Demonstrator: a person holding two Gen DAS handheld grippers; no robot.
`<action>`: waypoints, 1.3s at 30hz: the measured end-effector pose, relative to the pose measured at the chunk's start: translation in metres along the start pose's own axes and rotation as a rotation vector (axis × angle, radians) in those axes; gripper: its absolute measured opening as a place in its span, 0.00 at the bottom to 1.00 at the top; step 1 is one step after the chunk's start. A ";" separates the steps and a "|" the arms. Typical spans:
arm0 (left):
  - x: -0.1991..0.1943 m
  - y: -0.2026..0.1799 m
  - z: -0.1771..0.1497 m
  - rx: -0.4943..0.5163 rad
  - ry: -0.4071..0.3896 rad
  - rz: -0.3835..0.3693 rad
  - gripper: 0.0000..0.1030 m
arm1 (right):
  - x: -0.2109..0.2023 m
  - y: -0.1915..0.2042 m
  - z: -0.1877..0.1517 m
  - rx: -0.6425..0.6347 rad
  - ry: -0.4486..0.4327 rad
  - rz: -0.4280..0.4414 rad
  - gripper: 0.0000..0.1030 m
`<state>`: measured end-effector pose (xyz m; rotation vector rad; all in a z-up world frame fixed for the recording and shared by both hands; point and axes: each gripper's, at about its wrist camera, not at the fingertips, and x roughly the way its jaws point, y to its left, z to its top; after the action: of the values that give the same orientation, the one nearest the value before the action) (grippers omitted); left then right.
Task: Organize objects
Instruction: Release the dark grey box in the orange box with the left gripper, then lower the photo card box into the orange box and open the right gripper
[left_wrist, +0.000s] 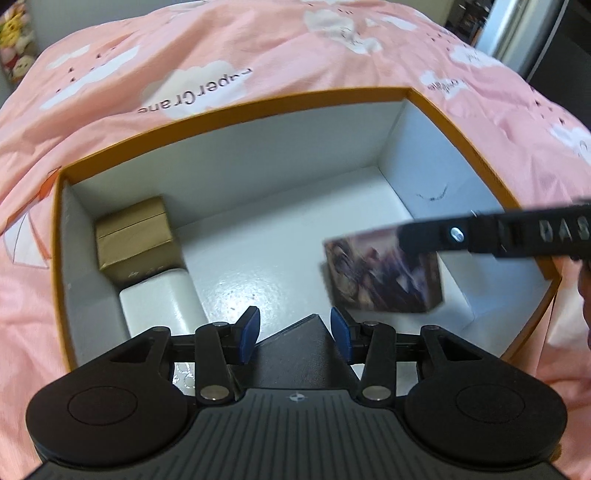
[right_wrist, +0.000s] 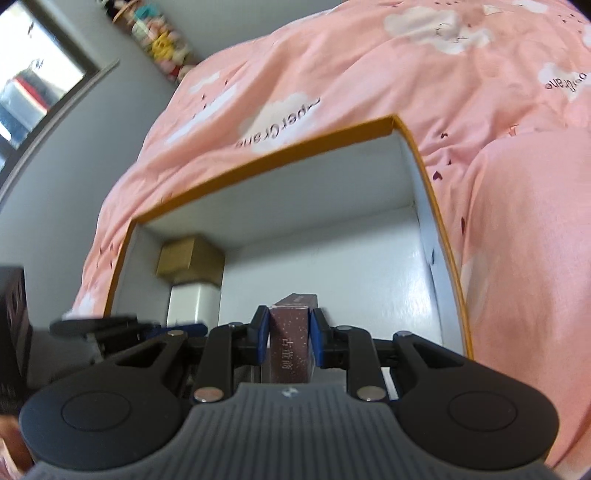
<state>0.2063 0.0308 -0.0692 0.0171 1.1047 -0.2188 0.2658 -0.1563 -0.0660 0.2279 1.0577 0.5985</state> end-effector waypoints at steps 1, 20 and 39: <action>0.002 -0.002 0.000 0.012 0.001 0.001 0.49 | 0.002 -0.001 0.001 0.010 -0.004 0.005 0.24; 0.008 -0.007 -0.009 0.112 0.069 0.049 0.27 | 0.029 -0.001 -0.015 -0.038 0.359 -0.015 0.25; 0.016 -0.011 0.009 0.194 0.092 -0.052 0.30 | 0.047 0.015 -0.004 -0.313 0.382 -0.117 0.39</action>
<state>0.2195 0.0162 -0.0782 0.1730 1.1729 -0.3738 0.2740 -0.1178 -0.0962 -0.2301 1.3151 0.7083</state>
